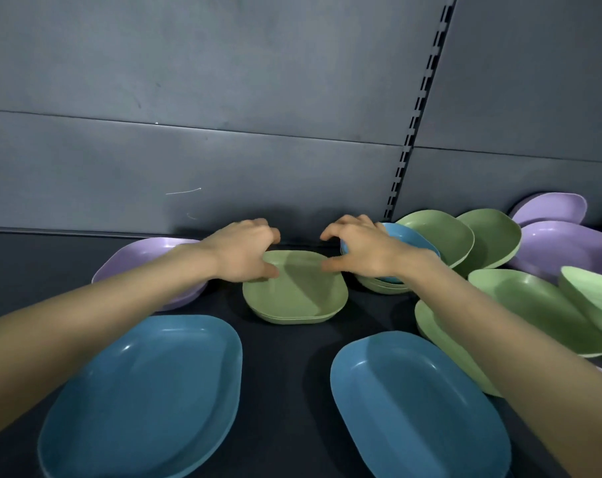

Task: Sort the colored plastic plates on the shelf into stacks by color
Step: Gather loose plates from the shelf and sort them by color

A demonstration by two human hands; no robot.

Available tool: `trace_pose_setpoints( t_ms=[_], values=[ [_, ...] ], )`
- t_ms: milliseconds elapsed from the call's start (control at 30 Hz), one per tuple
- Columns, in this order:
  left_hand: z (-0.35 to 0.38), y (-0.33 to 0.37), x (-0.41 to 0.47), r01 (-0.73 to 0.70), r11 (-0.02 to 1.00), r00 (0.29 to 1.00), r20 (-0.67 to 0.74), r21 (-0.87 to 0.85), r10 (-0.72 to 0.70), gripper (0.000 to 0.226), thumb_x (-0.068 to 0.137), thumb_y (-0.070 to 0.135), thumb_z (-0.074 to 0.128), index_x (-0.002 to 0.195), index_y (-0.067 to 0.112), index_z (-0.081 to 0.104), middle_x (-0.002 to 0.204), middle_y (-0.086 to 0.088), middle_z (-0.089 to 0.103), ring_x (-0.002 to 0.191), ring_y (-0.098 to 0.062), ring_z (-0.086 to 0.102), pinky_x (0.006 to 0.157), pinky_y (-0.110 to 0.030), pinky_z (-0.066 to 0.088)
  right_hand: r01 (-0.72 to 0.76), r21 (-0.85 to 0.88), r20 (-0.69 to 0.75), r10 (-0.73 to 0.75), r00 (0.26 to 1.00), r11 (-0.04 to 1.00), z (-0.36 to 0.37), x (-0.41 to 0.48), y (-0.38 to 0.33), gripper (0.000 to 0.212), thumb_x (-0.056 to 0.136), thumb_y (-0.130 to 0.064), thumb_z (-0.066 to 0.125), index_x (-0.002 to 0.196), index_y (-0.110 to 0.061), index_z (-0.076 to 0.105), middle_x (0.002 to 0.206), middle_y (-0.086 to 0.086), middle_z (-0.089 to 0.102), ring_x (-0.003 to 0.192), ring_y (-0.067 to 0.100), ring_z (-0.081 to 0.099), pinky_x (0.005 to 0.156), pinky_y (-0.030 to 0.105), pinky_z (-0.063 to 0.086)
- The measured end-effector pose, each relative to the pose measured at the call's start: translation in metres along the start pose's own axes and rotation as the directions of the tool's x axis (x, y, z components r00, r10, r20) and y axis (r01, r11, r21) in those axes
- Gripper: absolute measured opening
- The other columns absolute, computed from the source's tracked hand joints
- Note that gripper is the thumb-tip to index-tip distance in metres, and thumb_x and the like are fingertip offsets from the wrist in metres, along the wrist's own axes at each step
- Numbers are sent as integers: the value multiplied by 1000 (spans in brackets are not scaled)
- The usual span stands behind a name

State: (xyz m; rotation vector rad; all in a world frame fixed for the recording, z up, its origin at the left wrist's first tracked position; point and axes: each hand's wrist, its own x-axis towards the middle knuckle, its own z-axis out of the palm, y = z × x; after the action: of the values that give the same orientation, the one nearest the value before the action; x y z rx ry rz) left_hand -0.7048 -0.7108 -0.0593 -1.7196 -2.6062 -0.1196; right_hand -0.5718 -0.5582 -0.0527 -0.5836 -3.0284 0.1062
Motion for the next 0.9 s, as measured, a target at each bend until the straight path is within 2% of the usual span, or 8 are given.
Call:
trace_pose_setpoints(
  t_ms=[133, 367, 467, 600, 767, 900],
  values=[
    [-14, 19, 10, -92, 994, 992, -93, -50, 87, 47, 86, 40, 61, 124, 14, 53, 119, -4, 54, 109, -24, 52, 93, -33, 42, -93, 40, -113, 97, 989, 995, -22, -16, 25, 46, 88, -38, 60, 128, -17, 50, 133, 6, 47, 125, 27, 37, 103, 38, 29],
    [-8, 60, 46, -122, 975, 990, -88, -186, 107, 46, 85, 42, 63, 121, 15, 56, 115, -2, 62, 104, -21, 57, 92, -34, 46, -243, 61, -115, 249, 962, 968, -35, -27, 77, 52, 83, -33, 68, 127, -10, 51, 126, 10, 56, 114, 28, 51, 90, 34, 43],
    [-1, 72, 68, -62, 975, 996, -79, -214, 46, 48, 84, 44, 63, 119, 11, 56, 114, -5, 63, 103, -25, 58, 90, -37, 47, -253, 30, -90, 254, 963, 967, -31, -22, 88, 55, 80, -30, 71, 126, -9, 50, 119, 12, 57, 108, 29, 53, 82, 33, 44],
    [9, 77, 93, 39, 973, 995, -76, -228, -58, 46, 82, 45, 64, 108, 7, 57, 108, -9, 63, 101, -31, 56, 87, -41, 48, -237, -3, -79, 236, 969, 972, -24, -13, 94, 50, 77, -25, 74, 117, -8, 51, 110, 13, 57, 103, 34, 54, 83, 39, 48],
    [20, 77, 109, 86, 962, 989, -93, -260, -114, 33, 78, 37, 69, 91, 7, 65, 91, -9, 66, 90, -31, 61, 80, -41, 52, -220, -97, -110, 209, 972, 971, -20, -5, 98, 44, 79, -15, 70, 116, -6, 49, 115, 16, 54, 105, 36, 54, 81, 36, 43],
    [26, 78, 114, 109, 948, 977, -146, -299, -158, 22, 79, 31, 71, 90, 13, 65, 94, -6, 65, 91, -30, 60, 83, -40, 51, -204, -110, -118, 191, 974, 973, -16, 0, 101, 38, 82, 1, 58, 119, -5, 49, 116, 19, 55, 104, 39, 55, 79, 38, 45]
  ],
)
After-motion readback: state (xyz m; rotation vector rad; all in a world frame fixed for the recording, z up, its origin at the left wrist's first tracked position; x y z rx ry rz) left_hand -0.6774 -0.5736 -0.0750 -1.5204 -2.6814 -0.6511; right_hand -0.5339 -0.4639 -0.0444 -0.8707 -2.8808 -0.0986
